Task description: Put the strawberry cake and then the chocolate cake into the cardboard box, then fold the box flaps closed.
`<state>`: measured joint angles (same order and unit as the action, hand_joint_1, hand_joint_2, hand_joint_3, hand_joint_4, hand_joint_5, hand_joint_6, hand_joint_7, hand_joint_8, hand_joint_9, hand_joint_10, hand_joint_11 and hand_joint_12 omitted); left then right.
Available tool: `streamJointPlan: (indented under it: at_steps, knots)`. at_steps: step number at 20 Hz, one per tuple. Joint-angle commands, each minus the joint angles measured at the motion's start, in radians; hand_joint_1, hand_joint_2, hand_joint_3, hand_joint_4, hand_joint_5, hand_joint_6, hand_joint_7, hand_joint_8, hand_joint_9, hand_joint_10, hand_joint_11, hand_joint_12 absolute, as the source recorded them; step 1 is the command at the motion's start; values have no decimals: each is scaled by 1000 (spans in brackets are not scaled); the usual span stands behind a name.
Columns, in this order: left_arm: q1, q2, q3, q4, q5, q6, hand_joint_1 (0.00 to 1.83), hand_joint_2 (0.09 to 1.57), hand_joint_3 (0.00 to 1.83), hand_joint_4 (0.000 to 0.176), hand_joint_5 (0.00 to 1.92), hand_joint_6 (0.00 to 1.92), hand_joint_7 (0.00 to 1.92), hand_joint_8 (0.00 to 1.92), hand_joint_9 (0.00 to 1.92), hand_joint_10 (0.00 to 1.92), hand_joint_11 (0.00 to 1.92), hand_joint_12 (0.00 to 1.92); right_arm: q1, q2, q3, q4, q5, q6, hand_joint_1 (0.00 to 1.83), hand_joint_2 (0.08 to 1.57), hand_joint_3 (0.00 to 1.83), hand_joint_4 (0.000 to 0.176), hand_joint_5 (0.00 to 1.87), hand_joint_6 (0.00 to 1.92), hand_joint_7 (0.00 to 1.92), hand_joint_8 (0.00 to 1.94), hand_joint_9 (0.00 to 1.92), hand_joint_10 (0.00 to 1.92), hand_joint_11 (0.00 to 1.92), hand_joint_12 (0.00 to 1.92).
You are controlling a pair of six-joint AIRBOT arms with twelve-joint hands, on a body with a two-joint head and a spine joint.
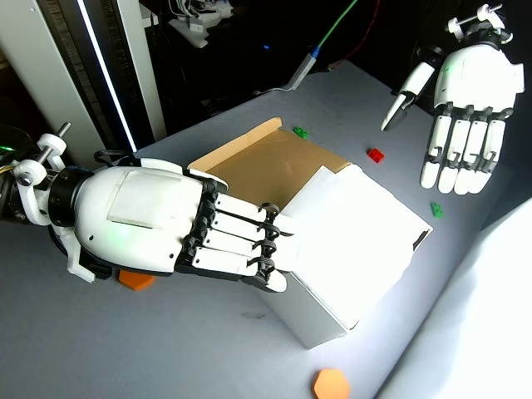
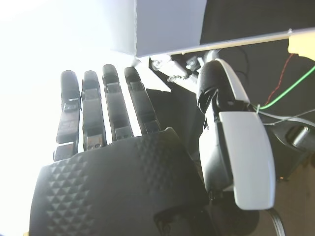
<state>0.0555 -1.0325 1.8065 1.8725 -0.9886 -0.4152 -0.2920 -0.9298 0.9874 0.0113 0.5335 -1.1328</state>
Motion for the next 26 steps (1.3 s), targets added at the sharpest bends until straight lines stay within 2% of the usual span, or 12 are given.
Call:
streamJointPlan:
  at_steps: [1,3,7,11,15,18,20,22,24,26]
  knots:
    - [8,23,-14,-78,-3,13,0,1244,0,0,99,6,134,4,140,3,0,614,-4,3,2,1,119,-2,0,1262,0,0,136,3,176,3,143,7,0,624]
    - [53,55,-64,-83,-5,41,0,1253,1,0,87,1,126,0,127,0,0,576,-11,-12,9,1,117,-12,0,1265,2,0,134,1,175,0,144,6,0,671]
    - [136,107,-158,-117,-14,74,0,1248,0,0,83,0,110,0,124,0,0,598,-15,-27,17,1,96,-13,0,1272,1,0,117,0,157,1,126,2,0,558]
    - [216,147,-255,-161,-15,125,0,1250,0,0,75,2,105,3,116,3,0,581,-27,-31,17,1,83,-11,0,1270,0,0,121,0,152,0,129,3,0,583]
    - [280,168,-333,-200,8,168,0,1246,0,0,90,4,119,4,132,4,0,621,-17,-15,16,19,123,6,0,1267,0,0,137,5,180,7,149,9,0,661]
    - [317,175,-388,-228,32,185,0,1250,0,0,99,2,113,1,131,1,0,623,3,16,11,76,133,6,0,1271,0,0,131,1,171,0,139,4,0,744]
    - [343,177,-426,-256,47,210,0,1254,1,0,94,0,120,2,126,5,0,593,6,50,2,123,153,7,0,1276,1,0,134,1,178,1,136,2,0,677]
    - [351,177,-459,-262,61,223,0,1250,0,0,100,3,122,2,137,5,0,649,-7,94,-10,168,166,11,0,1275,0,0,143,3,180,1,152,7,0,739]
    - [359,176,-493,-276,76,239,0,1251,0,0,84,1,110,2,123,3,0,598,-11,133,-26,236,167,7,0,1277,1,0,129,5,182,1,155,7,0,799]
    - [360,176,-535,-284,96,244,0,1254,1,0,98,4,115,2,131,3,0,614,-18,181,-53,302,158,-20,0,1277,0,0,129,2,179,1,149,3,0,745]
